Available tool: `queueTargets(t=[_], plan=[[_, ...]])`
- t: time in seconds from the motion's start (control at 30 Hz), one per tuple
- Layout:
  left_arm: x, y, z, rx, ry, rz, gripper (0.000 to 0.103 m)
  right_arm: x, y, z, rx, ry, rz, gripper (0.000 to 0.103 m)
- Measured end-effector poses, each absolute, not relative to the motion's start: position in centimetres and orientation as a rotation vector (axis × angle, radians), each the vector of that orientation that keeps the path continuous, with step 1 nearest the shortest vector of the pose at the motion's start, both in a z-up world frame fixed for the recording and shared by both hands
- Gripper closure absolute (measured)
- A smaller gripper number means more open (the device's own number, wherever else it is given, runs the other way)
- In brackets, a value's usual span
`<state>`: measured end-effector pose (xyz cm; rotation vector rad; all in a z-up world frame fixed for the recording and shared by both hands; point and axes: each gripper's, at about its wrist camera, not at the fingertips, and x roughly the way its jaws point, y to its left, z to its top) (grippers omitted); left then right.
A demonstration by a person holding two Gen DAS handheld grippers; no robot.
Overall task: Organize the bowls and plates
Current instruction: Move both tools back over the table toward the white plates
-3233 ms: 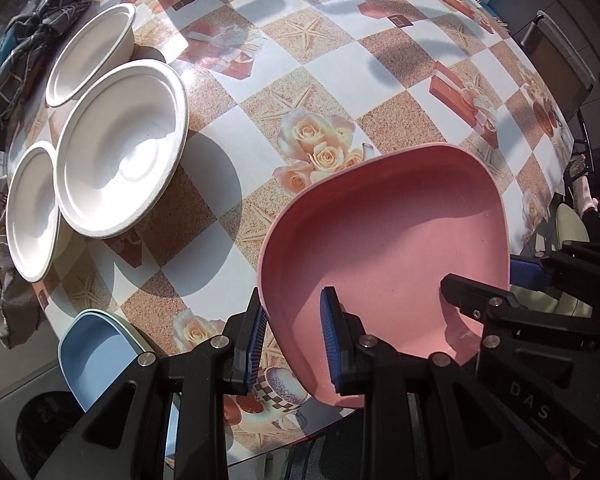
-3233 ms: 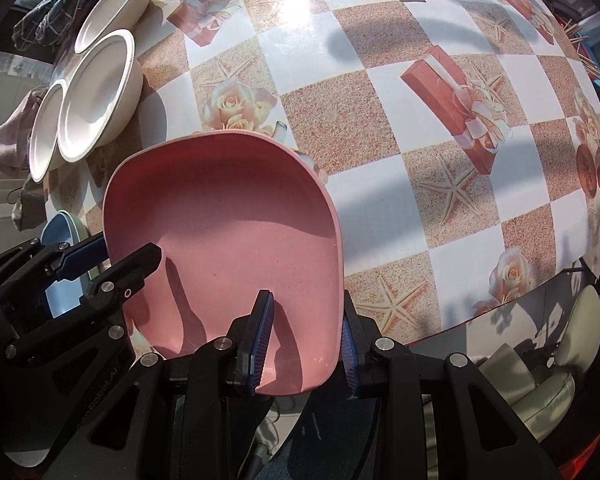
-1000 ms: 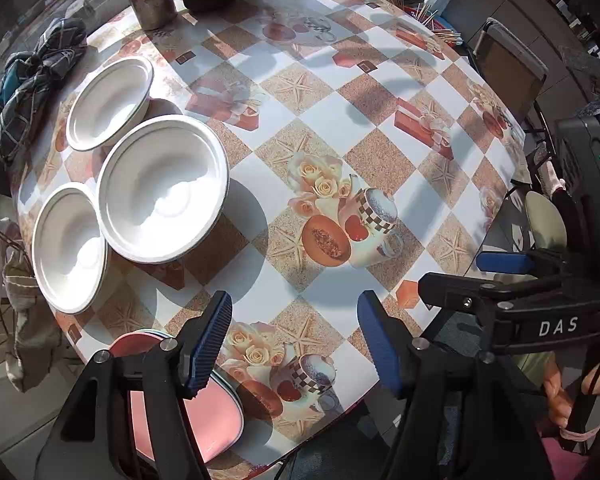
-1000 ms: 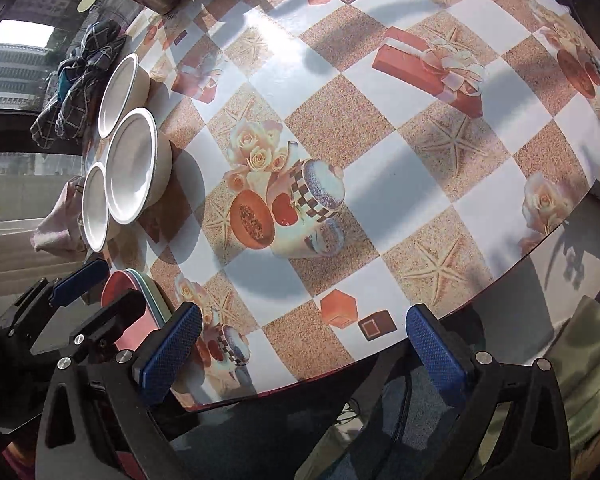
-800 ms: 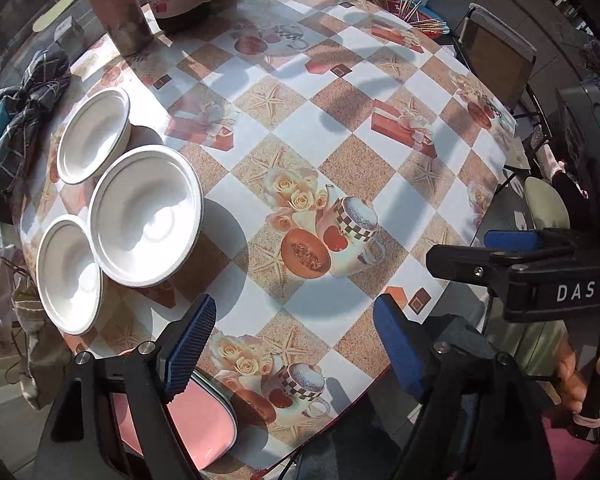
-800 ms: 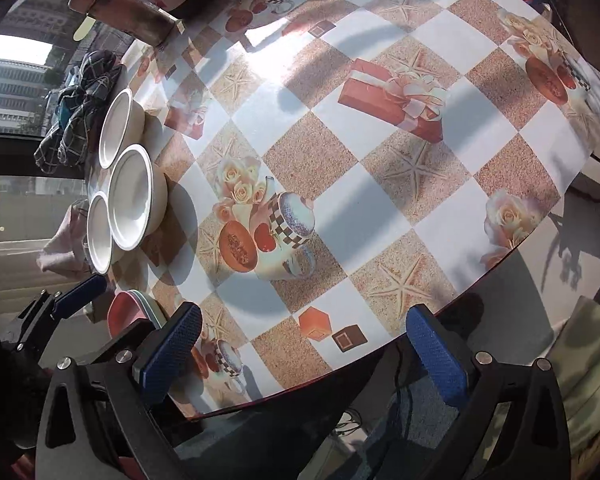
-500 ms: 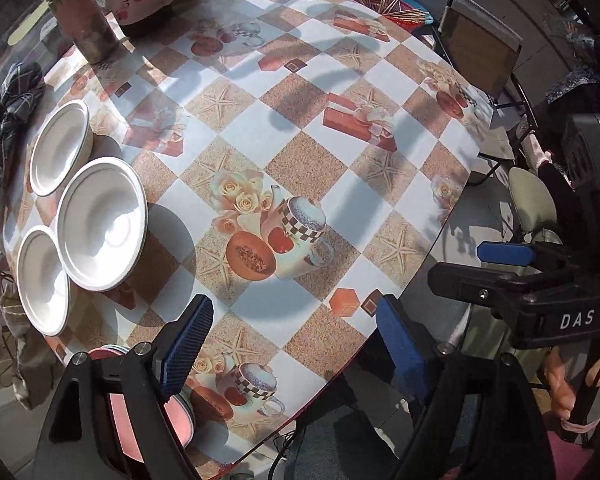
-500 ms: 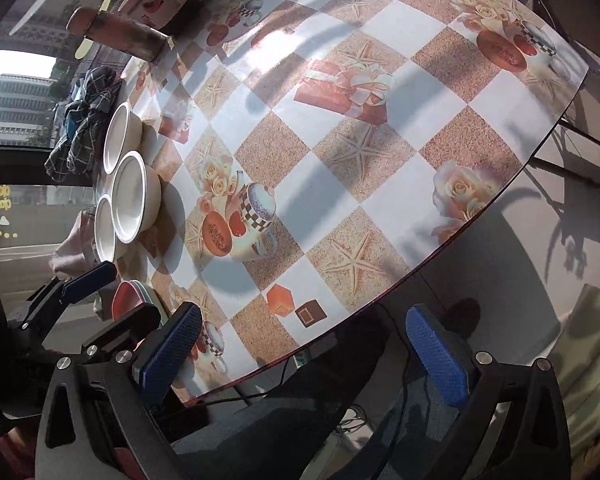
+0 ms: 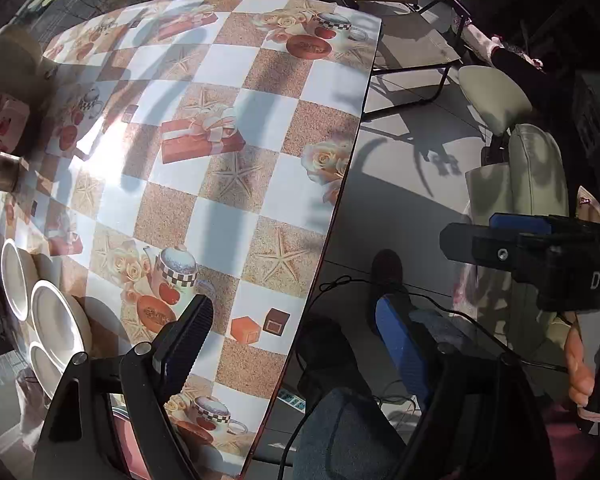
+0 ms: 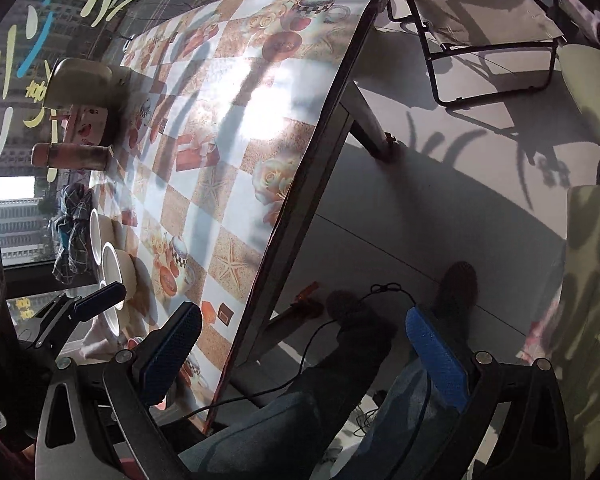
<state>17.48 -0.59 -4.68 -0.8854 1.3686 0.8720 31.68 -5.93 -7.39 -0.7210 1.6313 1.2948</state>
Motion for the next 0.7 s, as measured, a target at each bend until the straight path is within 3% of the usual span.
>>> queueTargets(t=[0.7], plan=[[18.6,-1.3,-6.3,-0.913,1.452,0.829,0.017,31.6,-6.4,-8.3,-0.752,1.637,1.296,0.0]])
